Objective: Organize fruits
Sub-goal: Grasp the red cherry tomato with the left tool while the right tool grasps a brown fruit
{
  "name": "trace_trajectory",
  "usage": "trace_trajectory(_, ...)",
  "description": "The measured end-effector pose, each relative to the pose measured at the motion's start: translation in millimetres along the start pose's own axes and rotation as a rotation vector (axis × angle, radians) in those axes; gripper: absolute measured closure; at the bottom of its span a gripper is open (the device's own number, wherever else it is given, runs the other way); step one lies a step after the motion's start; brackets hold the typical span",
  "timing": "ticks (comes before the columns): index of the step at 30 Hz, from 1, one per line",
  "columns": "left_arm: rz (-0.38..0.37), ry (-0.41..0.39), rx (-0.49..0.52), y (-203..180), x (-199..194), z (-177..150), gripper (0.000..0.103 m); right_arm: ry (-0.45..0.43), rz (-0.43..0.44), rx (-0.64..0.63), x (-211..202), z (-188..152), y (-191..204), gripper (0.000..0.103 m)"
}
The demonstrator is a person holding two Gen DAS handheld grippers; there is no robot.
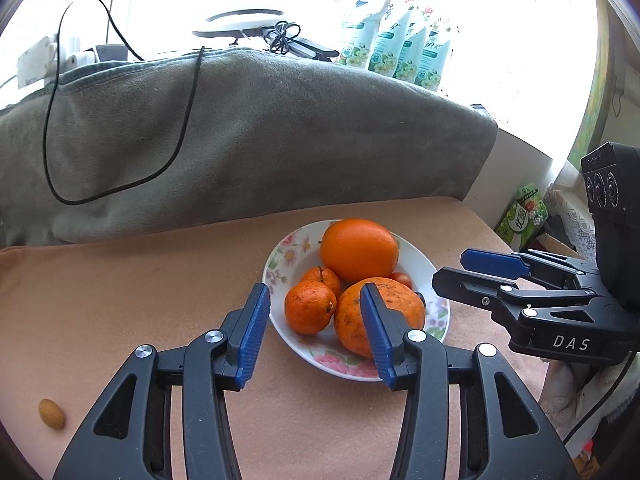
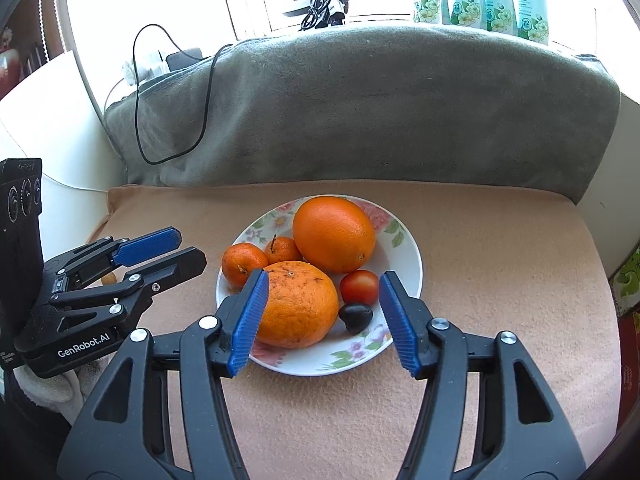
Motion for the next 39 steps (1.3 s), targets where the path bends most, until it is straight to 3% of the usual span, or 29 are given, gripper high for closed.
trace_trajectory(6, 0.034, -0.014, -0.018, 25.6, -13.6, -2.9, 0.057, -0.002, 0.02, -0.006, -3.4, -3.0, 11.8, 0.043)
trace_trajectory(13, 0.101, -0.018, -0.063, 80.7, -35.0, -15.9, 0.057, 0.004, 0.096, -0.025, -2.0, -8.1, 44.7, 0.043)
trace_trajectory(24, 0.19, 0.033, -0.159, 161.7, -82.3, -86.5, 0.057, 0.092, 0.25, -0.096, 25.9, -30.9, 119.5, 0.043)
trace_trajectory(32, 0.164, 0.097, -0.181, 166.2, -95.9, -139.8, 0.057, 0.189, 0.374, -0.135, 59.2, -53.8, 178.4, 0.043)
trace_trajectory(39, 0.144, 0.131, -0.165, 161.8, -87.1, -154.0, 0.058, 0.284, 0.436, -0.178, 87.1, -81.4, 220.9, 0.053)
Point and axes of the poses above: each gripper's, at about its wrist camera, not at the fingertips, and x roughly the way its jaws point, y to its left, z to its top, the point moved 10 cm from there along x, roughly the way its jaws point, and after that the axes turned 11 degrees about z, right-handed, at the moved point
